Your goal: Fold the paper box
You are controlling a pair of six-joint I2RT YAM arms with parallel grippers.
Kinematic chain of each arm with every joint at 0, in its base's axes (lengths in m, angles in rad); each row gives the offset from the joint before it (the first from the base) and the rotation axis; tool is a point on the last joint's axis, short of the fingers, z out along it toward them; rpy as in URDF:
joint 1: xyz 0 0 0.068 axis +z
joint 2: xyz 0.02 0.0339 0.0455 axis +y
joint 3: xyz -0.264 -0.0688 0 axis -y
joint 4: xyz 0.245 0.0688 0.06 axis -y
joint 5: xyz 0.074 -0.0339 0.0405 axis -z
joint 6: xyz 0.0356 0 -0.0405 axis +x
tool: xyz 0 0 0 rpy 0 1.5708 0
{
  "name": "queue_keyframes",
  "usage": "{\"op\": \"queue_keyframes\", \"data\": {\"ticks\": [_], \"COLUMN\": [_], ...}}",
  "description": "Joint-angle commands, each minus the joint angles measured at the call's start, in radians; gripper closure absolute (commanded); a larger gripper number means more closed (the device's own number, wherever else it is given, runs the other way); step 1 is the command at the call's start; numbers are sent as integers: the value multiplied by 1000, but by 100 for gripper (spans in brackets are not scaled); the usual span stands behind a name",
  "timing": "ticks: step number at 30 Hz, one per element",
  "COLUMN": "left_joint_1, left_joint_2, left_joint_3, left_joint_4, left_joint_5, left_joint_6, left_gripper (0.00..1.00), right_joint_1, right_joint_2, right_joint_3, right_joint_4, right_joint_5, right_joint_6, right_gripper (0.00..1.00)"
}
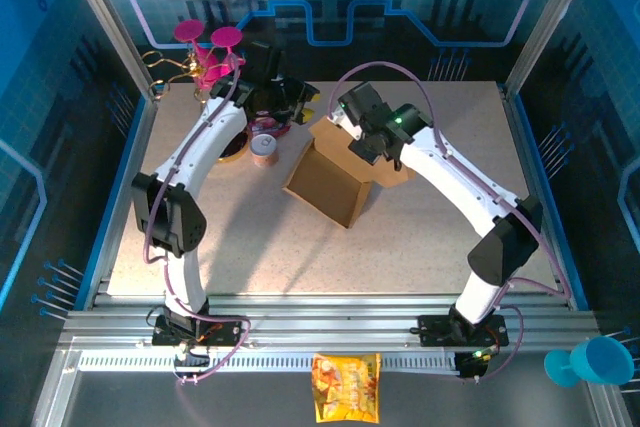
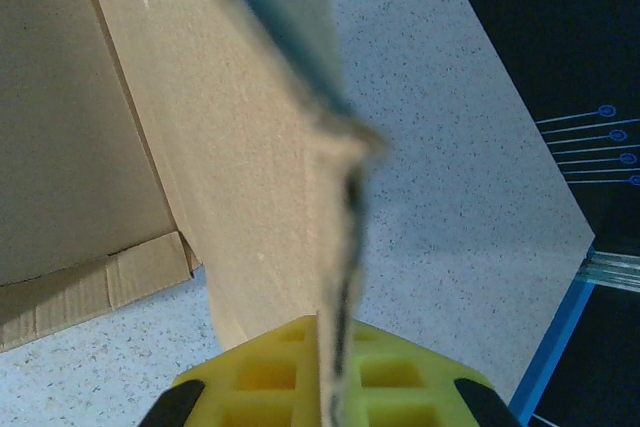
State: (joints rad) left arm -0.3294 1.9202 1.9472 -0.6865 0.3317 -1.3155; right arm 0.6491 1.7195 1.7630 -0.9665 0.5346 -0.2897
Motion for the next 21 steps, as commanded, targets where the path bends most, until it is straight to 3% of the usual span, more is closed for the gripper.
{"op": "queue_keyframes", "data": {"ticks": [1, 9, 21], "left_joint_1": [-6, -10, -14], "left_joint_2": [0, -98, -103], "left_joint_3": [-24, -229, -326], "left_joint_4": [36, 161, 273], "left_joint_5": [59, 81, 128], "left_joint_6": [-105, -232, -333], "left_gripper": [62, 60, 55], "right_joint_1": [13, 34, 102], "right_joint_2": [20, 27, 6], "right_joint_3": [39, 43, -8], "right_joint_4": [15, 36, 111], "right_joint_5": [38, 110, 163], "right_joint_6": [-9, 2, -32], "right_gripper": [100, 100, 100]}}
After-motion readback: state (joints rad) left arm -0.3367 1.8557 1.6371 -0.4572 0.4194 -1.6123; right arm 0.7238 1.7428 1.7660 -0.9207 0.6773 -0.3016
